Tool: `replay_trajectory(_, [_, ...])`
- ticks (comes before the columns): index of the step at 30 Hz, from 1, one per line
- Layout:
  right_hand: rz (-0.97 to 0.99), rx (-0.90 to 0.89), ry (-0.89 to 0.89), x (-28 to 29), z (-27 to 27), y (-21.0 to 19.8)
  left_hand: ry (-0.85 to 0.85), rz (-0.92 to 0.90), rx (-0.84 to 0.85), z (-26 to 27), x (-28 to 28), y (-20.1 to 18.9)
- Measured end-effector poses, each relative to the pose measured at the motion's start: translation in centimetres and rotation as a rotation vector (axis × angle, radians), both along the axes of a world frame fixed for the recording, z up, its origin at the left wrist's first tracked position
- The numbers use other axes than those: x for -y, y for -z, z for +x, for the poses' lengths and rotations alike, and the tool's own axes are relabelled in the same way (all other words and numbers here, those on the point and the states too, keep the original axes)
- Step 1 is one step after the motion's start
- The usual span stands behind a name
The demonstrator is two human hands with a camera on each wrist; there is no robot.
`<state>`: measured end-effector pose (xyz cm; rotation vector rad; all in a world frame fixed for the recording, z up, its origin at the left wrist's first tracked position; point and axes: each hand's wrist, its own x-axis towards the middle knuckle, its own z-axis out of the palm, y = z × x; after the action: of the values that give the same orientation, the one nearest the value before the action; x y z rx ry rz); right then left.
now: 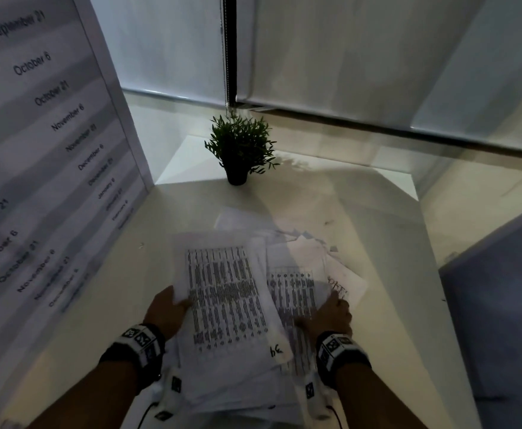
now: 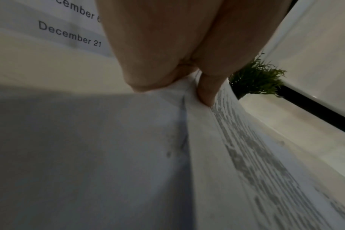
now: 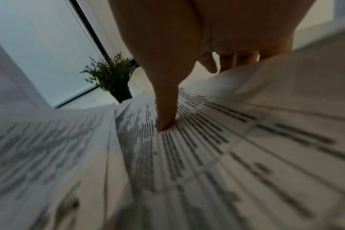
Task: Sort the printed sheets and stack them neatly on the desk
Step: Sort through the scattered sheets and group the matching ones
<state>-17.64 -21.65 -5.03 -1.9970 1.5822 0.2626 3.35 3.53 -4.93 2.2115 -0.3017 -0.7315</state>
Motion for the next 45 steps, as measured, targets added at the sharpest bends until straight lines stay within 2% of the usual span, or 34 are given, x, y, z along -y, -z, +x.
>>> replay_trajectory(2, [0.052, 0.099, 0.078, 0.3, 0.5, -0.1, 0.012, -0.024, -0.03, 0.5, -0.3, 0.2])
replay_trajectory(7, [-0.007, 0.2, -0.005, 1.0, -0.3, -4.6, -0.026, -0.127, -0.095, 1.4, -0.4, 0.0])
replay_trajectory(11, [-0.294, 0.36, -0.038, 2.0, -0.7, -12.7, 0.008, -0.121, -0.172, 1.4, 0.2, 0.1])
replay_trajectory(14, [-0.498, 0.494, -0.024, 3.4, -0.6, -18.4, 0.087, -0.093, -0.145, 0.8, 1.6, 0.3])
replay_trajectory(17, [-0.52, 0.634, 0.005, 4.3, -0.2, -21.1, 0.158, -0.041, -0.059, 0.5, 2.3, 0.3])
replay_trajectory(20, [-0.39, 0.662, -0.008, 3.7, 0.5, -20.1, 0.208, 0.002, -0.019, 0.6, 2.4, 0.5])
replay_trajectory(22, [-0.397, 0.685, 0.002, 3.4, 0.9, -19.3, 0.228, 0.031, -0.016, 1.0, 2.2, 0.6])
replay_trajectory(25, [-0.432, 0.697, -0.043, 3.7, 1.5, -20.1, 0.257, 0.073, -0.016, 1.2, 1.9, 0.4])
replay_trajectory(27, [-0.359, 0.686, -0.113, 3.6, 2.4, -20.1, 0.222, 0.05, -0.04, 1.3, 2.0, 0.1])
replay_trajectory(29, [-0.241, 0.633, -0.151, 3.0, 3.6, -18.0, 0.168, 0.025, -0.064, 1.1, 2.3, -0.5])
replay_trajectory(32, [-0.026, 0.466, -0.15, 2.0, 5.0, -11.3, 0.011, -0.025, -0.155, 1.1, 2.5, -0.3])
replay_trajectory(36, [0.115, 0.241, 0.016, -1.4, 5.0, -3.4, -0.192, -0.108, -0.296, 0.2, 3.1, -0.5])
replay_trajectory(38, [0.128, 0.258, 0.028, -3.7, 5.0, -0.9, -0.18, -0.058, -0.302, -0.8, 3.8, -0.6])
replay_trajectory(40, [0.14, 0.363, -0.011, -5.3, 5.3, 0.5, -0.081, 0.023, -0.319, -1.5, 4.3, -0.5])
replay_trajectory(42, [0.17, 0.407, -0.012, -5.7, 5.4, 0.6, -0.032, 0.07, -0.313, -1.4, 4.6, -0.7])
replay_trajectory(45, [0.205, 0.379, -0.002, -6.1, 5.4, 0.4, -0.033, 0.149, -0.282, -0.6, 4.6, -0.7])
